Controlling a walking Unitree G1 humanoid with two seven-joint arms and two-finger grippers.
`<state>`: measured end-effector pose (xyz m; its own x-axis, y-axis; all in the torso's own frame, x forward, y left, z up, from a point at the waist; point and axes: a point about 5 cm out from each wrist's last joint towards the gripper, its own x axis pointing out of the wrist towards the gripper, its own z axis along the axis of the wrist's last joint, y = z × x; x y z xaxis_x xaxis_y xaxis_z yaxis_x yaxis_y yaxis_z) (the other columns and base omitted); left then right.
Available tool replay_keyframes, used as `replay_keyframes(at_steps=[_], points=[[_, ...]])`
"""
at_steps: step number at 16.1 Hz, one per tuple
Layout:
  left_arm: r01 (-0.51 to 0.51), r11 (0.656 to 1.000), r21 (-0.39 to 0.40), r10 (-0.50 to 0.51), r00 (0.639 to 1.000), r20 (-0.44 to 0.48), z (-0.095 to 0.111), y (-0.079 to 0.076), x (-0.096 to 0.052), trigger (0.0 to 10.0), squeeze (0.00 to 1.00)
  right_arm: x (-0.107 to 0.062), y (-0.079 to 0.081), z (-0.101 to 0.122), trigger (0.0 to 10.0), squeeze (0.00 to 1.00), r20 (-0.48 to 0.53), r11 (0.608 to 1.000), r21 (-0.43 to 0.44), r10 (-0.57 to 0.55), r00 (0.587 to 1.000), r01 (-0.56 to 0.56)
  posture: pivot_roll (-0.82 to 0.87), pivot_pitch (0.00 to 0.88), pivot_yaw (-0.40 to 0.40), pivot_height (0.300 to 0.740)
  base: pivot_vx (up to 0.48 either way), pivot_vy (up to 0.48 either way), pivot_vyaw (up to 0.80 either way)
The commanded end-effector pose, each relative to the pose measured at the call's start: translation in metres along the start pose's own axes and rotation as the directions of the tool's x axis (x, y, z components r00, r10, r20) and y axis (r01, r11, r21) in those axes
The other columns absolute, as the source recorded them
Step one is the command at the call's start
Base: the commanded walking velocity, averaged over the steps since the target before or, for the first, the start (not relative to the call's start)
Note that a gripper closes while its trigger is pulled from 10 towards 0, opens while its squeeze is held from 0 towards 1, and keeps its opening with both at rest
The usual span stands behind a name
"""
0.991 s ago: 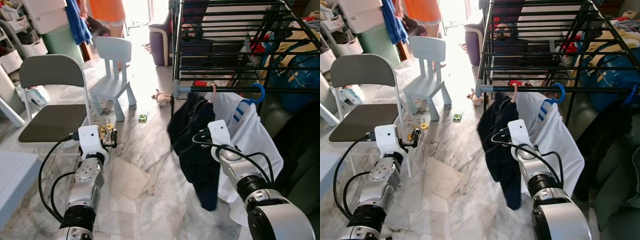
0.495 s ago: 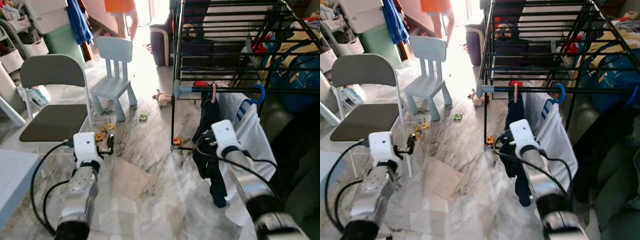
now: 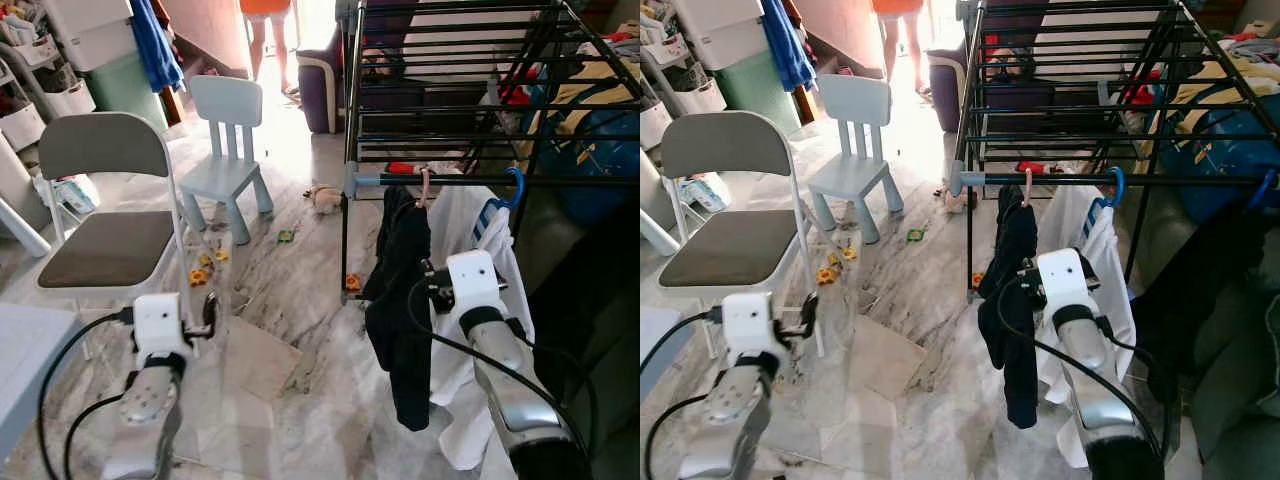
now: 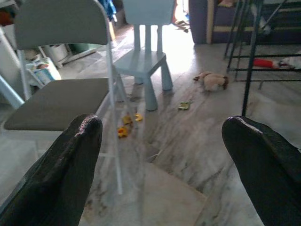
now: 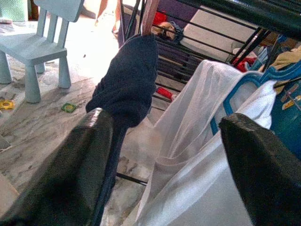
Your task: Hang hanger
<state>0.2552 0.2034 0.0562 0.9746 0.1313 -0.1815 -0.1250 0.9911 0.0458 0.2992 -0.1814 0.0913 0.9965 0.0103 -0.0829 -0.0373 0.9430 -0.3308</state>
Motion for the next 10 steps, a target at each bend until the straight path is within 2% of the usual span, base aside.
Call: replay_keyframes(at_steps=[1,4,8,10], points=[[-0.034,0.999,0.024,0.034,0.999,0.016,0.003,0.012,-0.003,10.0,0.0,-0.007,0.001,-0.006,10.0,1.0,-0.004,1.0,0.018,-0.015,1.0,0.015,-0.1,0.0,0.087,0.74,0.0,0.0,0.0],[-0.05,0.998,0.037,0.05,0.999,0.013,-0.002,0.016,-0.007,10.0,0.0,-0.017,0.003,-0.019,10.0,1.0,-0.048,0.998,0.057,-0.031,0.998,0.033,-0.1,0.0,0.084,0.74,0.0,0.0,0.0],[-0.035,0.999,0.016,0.035,0.999,0.02,-0.002,0.007,-0.008,10.0,0.0,-0.026,0.003,-0.01,10.0,1.0,0.028,0.996,0.08,-0.042,0.999,0.04,-0.11,0.0,0.079,0.74,0.0,0.0,0.0],[-0.022,1.0,0.01,0.021,0.999,0.029,-0.003,-0.001,-0.01,10.0,0.0,-0.03,0.006,-0.003,10.0,1.0,0.07,0.999,0.05,-0.023,0.997,0.02,-0.13,0.0,0.078,0.74,0.0,0.0,0.0]])
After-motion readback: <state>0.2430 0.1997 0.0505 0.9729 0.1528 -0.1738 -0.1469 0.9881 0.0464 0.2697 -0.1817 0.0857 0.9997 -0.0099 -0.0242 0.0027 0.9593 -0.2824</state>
